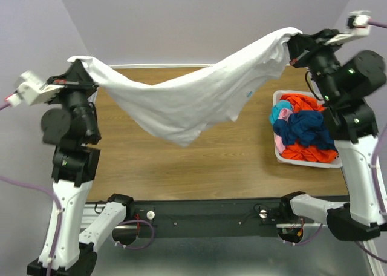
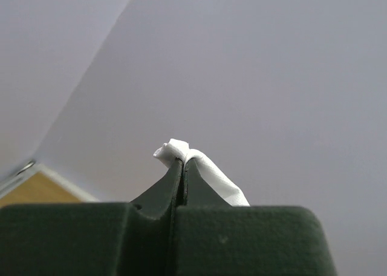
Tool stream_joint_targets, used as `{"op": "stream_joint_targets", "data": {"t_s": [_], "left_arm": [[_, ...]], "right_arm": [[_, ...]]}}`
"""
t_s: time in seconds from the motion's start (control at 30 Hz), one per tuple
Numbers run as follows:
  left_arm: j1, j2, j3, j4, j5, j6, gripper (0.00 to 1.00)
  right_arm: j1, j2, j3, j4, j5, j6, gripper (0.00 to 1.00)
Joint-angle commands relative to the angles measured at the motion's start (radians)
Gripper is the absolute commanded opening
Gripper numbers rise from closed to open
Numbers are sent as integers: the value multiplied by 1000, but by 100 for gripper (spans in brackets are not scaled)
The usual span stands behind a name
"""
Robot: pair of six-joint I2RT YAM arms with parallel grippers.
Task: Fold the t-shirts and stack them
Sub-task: Flatten the tshirt out
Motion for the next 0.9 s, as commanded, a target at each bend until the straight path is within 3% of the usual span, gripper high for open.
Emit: {"op": "stream_joint_targets", "data": {"t_s": [0.0,0.17,0.27,0.57,0.73,0.87], "left_arm": [[43,162,-82,-196,-104,-54,0],[179,270,-128,-193,65,-78,0],[187,285,-200,-147,125,-70,0],[201,239,-257,-175,87,-90,0],[201,160,-200,-219,42,-96,0],[203,137,-153,-154,27,-46,0]], "right_arm": [[-2,119,-68,-140,255,19,1],[-14,200,-112,-157,266,6,2],[-14,209,-154,-156,254,12,3],[-16,153,-259,-157,270,32,3],[-16,52,-307,-165,185,35,4],[-16,4,-322,-186,99,32,6]]}}
